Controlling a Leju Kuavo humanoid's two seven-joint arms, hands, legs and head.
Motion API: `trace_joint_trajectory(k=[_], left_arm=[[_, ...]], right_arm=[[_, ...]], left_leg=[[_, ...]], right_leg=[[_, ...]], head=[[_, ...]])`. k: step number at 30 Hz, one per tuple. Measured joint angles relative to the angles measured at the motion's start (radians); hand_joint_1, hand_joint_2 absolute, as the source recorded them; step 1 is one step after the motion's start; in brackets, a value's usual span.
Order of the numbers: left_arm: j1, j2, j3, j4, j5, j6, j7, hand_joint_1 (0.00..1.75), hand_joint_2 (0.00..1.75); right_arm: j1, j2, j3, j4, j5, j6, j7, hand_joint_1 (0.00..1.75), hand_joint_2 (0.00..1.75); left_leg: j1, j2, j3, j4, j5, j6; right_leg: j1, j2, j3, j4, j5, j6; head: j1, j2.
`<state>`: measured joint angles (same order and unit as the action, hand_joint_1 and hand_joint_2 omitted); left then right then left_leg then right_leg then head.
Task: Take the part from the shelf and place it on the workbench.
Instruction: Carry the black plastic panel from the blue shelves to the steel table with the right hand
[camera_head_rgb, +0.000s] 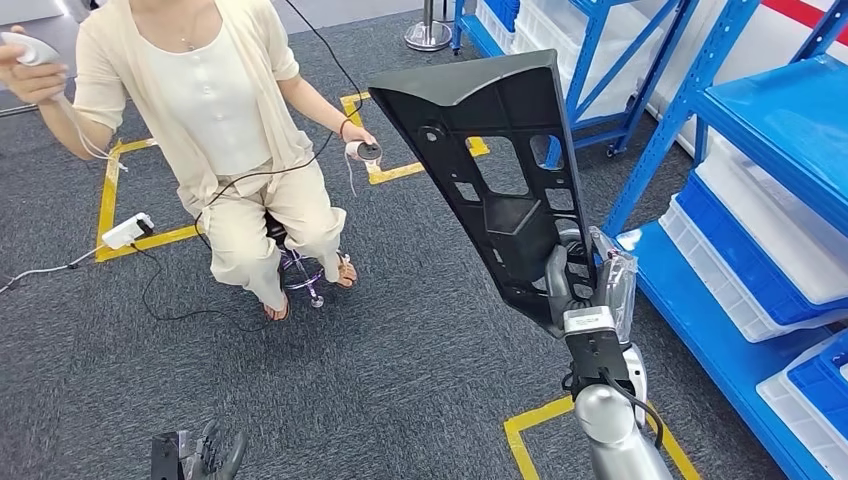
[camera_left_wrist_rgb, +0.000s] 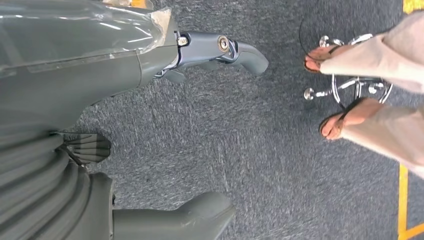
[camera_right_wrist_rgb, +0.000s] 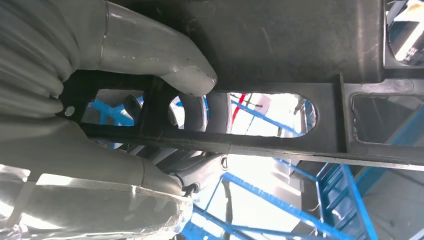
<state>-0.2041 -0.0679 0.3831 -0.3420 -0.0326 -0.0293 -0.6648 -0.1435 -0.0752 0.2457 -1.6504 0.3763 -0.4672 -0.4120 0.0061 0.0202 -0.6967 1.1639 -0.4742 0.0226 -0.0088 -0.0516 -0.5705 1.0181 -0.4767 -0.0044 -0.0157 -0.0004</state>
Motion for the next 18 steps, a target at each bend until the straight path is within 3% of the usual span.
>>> trace_joint_trajectory(k=[2,3,5,7,8,10,12,13,14,16,18], left_arm=[[-0.003,0.000,0.000,-0.005,-0.002,0.001,0.000,0.00,1.75],[-0.005,-0.001,0.000,-0.008,-0.003,0.001,0.000,0.00,1.75],[-0.007,-0.001,0.000,-0.010,-0.008,0.002,0.001,0.00,1.75],[-0.007,-0.002,0.000,-0.013,-0.011,0.005,0.001,0.00,1.75],[-0.008,-0.003,0.000,-0.015,-0.011,0.006,0.002,0.00,1.75],[-0.010,-0.004,0.000,-0.016,-0.012,0.008,0.003,0.00,1.75],[-0.009,-0.004,0.000,-0.016,-0.012,0.009,0.004,0.00,1.75],[-0.008,-0.005,0.000,-0.016,-0.012,0.009,0.004,0.00,1.75],[-0.007,-0.005,0.000,-0.016,-0.013,0.009,0.004,0.00,1.75],[-0.007,-0.006,0.000,-0.016,-0.013,0.010,0.004,0.00,1.75],[-0.007,-0.006,0.000,-0.016,-0.013,0.010,0.005,0.00,1.75]], right_arm=[[0.001,0.000,0.000,-0.004,0.002,0.000,0.001,1.75,1.75],[0.001,0.000,0.000,-0.006,0.004,-0.001,0.003,1.75,1.75],[0.001,0.000,0.000,-0.008,0.007,-0.001,0.010,1.75,1.75],[0.000,0.000,0.000,-0.010,0.009,-0.001,0.016,1.75,1.75],[-0.001,-0.001,0.000,-0.012,0.010,-0.001,0.018,1.75,1.75],[0.001,-0.002,0.001,-0.012,0.011,-0.001,0.020,1.75,1.75],[0.003,-0.003,0.000,-0.011,0.011,-0.001,0.022,1.75,1.75],[0.003,-0.004,0.000,-0.010,0.011,0.000,0.022,1.75,1.75],[0.002,-0.004,0.001,-0.010,0.012,0.000,0.023,1.75,1.75],[-0.005,-0.004,0.001,-0.009,0.013,0.000,0.023,1.75,1.75],[-0.012,-0.003,0.001,-0.008,0.014,0.001,0.025,1.75,1.75]], left_leg=[[-0.011,0.030,0.057,-0.106,0.032,0.012],[-0.017,0.037,0.067,-0.127,0.034,0.016],[-0.021,0.019,0.067,-0.134,0.036,0.023],[-0.016,0.000,0.076,-0.148,0.045,0.033],[-0.013,-0.008,0.081,-0.154,0.049,0.039],[-0.009,-0.027,0.082,-0.157,0.053,0.044],[-0.009,-0.049,0.082,-0.156,0.053,0.045],[-0.009,-0.061,0.082,-0.156,0.053,0.045],[-0.008,-0.073,0.083,-0.155,0.053,0.044],[-0.008,-0.095,0.083,-0.149,0.049,0.037],[-0.010,-0.112,0.079,-0.144,0.047,0.026]], right_leg=[[0.008,-0.014,0.001,0.001,-0.004,0.003],[0.011,-0.021,0.001,0.001,-0.006,0.006],[0.013,-0.038,0.003,0.000,-0.010,0.014],[0.013,-0.025,-0.004,0.023,-0.026,0.021],[0.012,-0.006,-0.020,0.059,-0.045,0.020],[0.006,0.034,-0.083,0.187,-0.094,0.015],[0.000,0.046,-0.138,0.286,-0.119,0.021],[-0.002,0.047,-0.142,0.282,-0.109,0.029],[-0.005,0.049,-0.126,0.240,-0.085,0.040],[-0.012,0.072,-0.064,0.096,-0.022,0.057],[-0.016,0.088,-0.024,0.010,0.011,0.054]], head=[[0.001,0.000],[0.001,0.000],[0.001,0.000],[0.002,0.000],[0.004,0.000],[0.007,0.000],[0.008,0.000],[0.008,0.000],[0.008,0.000],[0.009,0.000],[0.008,0.000]])
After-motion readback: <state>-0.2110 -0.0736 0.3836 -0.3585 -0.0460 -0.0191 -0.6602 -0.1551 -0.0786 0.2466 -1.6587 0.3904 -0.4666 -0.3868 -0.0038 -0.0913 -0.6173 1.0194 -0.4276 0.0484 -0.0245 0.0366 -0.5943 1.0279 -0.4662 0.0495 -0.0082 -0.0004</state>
